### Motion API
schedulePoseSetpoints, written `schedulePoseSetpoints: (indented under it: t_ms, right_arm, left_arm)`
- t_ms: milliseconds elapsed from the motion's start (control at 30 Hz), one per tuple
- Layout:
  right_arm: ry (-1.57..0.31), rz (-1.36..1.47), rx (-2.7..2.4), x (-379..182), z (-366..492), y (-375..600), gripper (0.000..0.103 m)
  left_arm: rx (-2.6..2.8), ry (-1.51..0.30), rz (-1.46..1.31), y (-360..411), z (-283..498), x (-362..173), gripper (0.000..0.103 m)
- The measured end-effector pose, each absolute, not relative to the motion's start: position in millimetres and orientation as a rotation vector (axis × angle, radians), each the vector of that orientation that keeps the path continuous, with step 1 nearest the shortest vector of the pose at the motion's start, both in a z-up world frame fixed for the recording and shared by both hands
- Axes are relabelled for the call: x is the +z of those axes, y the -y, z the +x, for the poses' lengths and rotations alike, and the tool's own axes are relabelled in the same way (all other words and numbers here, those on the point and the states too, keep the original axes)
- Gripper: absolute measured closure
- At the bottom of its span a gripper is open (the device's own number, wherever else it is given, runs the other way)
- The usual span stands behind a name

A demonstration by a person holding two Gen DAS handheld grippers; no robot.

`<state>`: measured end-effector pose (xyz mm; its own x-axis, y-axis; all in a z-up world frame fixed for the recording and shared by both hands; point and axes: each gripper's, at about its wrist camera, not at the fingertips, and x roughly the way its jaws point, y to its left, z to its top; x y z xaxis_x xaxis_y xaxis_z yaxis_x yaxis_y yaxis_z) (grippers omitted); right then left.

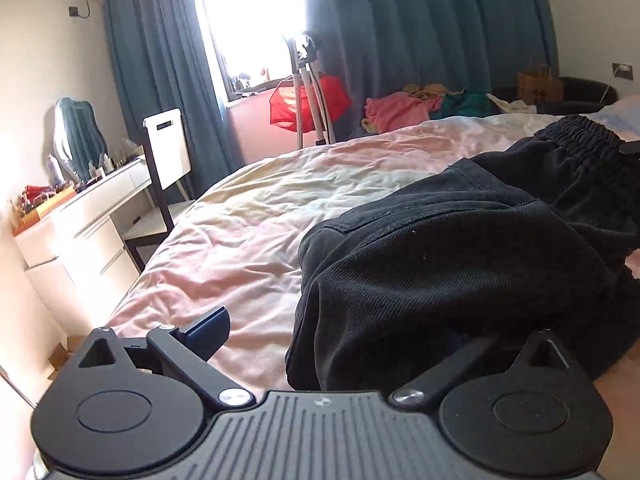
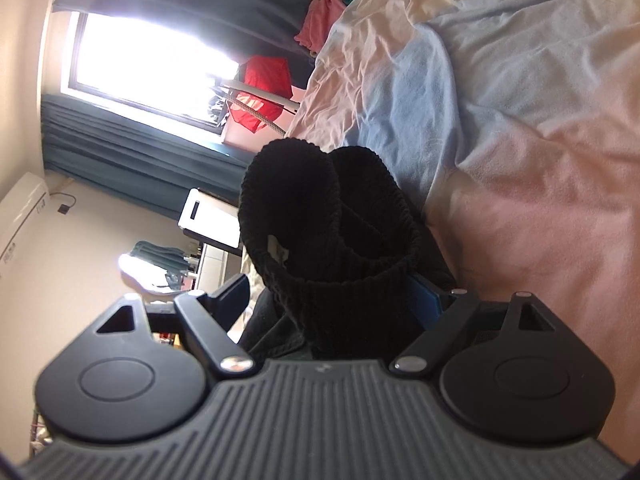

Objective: Fold clothes

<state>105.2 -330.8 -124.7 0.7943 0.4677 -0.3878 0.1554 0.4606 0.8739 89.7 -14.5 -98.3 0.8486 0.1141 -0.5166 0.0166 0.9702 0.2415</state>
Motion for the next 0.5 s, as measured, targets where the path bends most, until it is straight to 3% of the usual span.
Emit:
schedulePoseSetpoints:
  t_ms: [267,333,500]
  right_arm:
    - [-0.674,0.994,0.160,-131.0,111.0,305.6,0.016]
    - [-0.636,0.997,0.133,-133.1,110.3,306.5,0.023]
    - [-0.575,0.895,0.112,-115.8,104.8,306.7,0.058]
  left_arm:
    - [0.105,-0.659,-0.034,-42.1,53.7,-94.5,0.002]
    - [0.140,-0.670,-0.114,-54.8,53.0,-96.3,0.004]
    - [0.155,-0.698,-0.302,-82.9,58.2,-103.3,0.004]
